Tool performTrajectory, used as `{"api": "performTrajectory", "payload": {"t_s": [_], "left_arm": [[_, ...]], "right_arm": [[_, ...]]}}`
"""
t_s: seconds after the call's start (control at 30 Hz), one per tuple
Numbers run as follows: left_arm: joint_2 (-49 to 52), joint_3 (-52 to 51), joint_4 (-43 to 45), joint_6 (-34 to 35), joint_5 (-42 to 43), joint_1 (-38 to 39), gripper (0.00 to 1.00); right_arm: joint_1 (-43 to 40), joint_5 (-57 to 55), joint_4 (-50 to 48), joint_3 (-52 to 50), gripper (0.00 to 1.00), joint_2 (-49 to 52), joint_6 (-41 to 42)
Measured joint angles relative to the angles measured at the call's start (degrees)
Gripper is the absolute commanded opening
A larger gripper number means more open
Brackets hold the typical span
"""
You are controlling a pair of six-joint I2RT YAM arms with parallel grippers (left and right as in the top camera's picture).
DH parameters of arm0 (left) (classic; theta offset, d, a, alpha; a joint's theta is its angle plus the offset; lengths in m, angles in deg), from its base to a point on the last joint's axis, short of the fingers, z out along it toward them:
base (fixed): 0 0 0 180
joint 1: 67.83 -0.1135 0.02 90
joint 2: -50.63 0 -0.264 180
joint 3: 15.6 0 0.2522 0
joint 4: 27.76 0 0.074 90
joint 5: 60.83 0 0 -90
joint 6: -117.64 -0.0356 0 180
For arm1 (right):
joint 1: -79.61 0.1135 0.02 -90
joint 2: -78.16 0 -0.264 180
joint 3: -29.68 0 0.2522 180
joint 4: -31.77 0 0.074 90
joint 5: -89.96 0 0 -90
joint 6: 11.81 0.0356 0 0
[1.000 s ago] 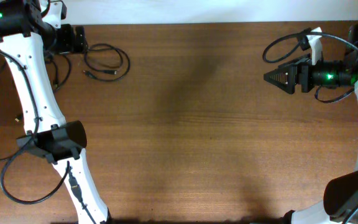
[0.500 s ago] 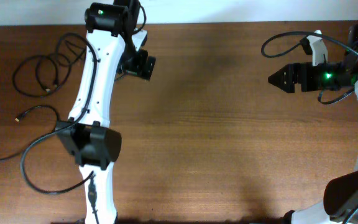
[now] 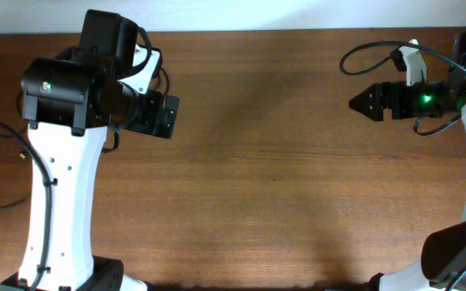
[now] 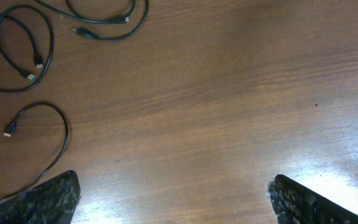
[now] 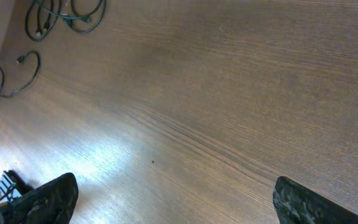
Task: Untangle cables
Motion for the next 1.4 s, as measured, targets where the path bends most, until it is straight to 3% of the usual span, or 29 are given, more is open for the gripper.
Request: {"api": "performTrajectory", "payload": {"t_s": [0.67, 0.8, 0.97, 1.23, 1.4], "left_arm": [[-1.2, -1.4, 1.9, 0.0, 1.2, 0.1, 0.99], [-12.2, -15.8, 18.5, 0.2, 1.9, 1.4, 0.99], [-35.0, -50.9, 42.0, 0.4, 2.4, 1.7, 0.99], [-63.4, -91.8, 93.0, 0.4, 2.6, 1.7, 0.99], [-75.5, -109.7, 111.1, 0.5, 2.8, -1.2, 0.99]], "right_arm": [[0.0, 0.0, 0.0, 0.0, 0.99, 0.0, 0.0], [0.0, -0.2, 0.0, 0.0, 0.99, 0.0, 0.0], [0.0, -0.2, 0.0, 0.2, 0.99, 0.0, 0.0], [0.0, -0.2, 0.0, 0.3, 0.99, 0.0, 0.1], [0.0, -0.2, 0.0, 0.3, 0.99, 0.0, 0.1]]}}
